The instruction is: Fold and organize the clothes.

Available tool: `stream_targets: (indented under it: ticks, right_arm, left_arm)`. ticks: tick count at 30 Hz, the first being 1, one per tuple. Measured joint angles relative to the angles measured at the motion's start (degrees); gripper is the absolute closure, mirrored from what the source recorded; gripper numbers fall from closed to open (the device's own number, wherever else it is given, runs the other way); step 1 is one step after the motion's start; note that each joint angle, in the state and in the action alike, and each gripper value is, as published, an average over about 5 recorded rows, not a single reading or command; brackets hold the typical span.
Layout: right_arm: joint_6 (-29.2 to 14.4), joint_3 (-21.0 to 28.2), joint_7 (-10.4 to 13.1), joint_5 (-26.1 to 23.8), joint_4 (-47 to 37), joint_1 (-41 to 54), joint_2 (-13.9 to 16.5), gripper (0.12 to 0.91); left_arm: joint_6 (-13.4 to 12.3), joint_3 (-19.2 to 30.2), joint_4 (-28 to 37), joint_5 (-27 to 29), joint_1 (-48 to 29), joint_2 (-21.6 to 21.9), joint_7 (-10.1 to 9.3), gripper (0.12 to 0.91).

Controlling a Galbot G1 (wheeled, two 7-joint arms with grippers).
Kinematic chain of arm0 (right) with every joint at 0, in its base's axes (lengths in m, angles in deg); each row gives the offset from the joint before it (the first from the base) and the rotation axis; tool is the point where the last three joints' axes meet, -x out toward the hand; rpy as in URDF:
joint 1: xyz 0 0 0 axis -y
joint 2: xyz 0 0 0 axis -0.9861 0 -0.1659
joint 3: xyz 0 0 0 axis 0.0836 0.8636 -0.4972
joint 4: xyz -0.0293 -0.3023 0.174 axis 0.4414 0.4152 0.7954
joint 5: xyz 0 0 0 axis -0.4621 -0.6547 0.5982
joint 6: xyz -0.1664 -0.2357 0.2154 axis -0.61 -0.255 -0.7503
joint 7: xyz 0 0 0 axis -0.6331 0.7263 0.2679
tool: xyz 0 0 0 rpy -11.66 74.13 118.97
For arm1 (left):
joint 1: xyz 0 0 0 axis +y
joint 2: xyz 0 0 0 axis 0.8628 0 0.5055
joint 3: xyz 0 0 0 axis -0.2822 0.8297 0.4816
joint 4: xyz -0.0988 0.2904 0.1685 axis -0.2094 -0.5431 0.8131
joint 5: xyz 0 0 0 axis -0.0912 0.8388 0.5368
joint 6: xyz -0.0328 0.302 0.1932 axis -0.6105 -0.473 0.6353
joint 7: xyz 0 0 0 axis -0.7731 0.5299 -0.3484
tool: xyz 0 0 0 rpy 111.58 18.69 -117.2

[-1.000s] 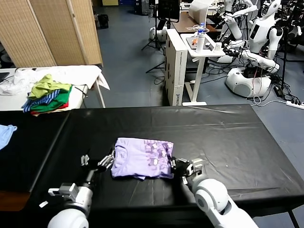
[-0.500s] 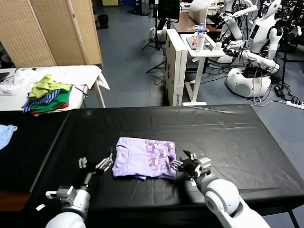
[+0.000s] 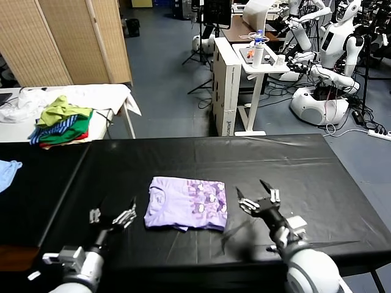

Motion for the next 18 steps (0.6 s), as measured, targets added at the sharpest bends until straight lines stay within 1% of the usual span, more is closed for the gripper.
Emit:
stream_targets:
  ticks: [5, 9, 14, 18]
  right_arm:
    - [-2.21, -5.18, 0.51, -2.18, 3.95, -9.09, -0.90, 0.118]
    - [-3.10, -8.03, 1.50, -3.33, 7.21, -16.32, -1.70, 0.118]
    - [-3.48, -9.90, 2.89, -4.16, 10.88, -25.35, -2.97, 0.118]
    - [-3.11, -10.58, 3.90, -4.73, 12.88, -31.09, -3.85, 0.118]
  left_arm:
    - [-0.50, -1.25, -2.30, 0.52, 6.02, 1.71, -1.71, 0.123]
    - [-0.74, -1.45, -4.60, 1.13, 10.92, 2.10, -3.04, 0.123]
    - [-0.54, -1.54, -7.66, 1.28, 16.80, 2.11, -5.24, 0.123]
    - [0.62, -1.71, -9.93, 0.47, 21.33, 2.13, -6.86, 0.123]
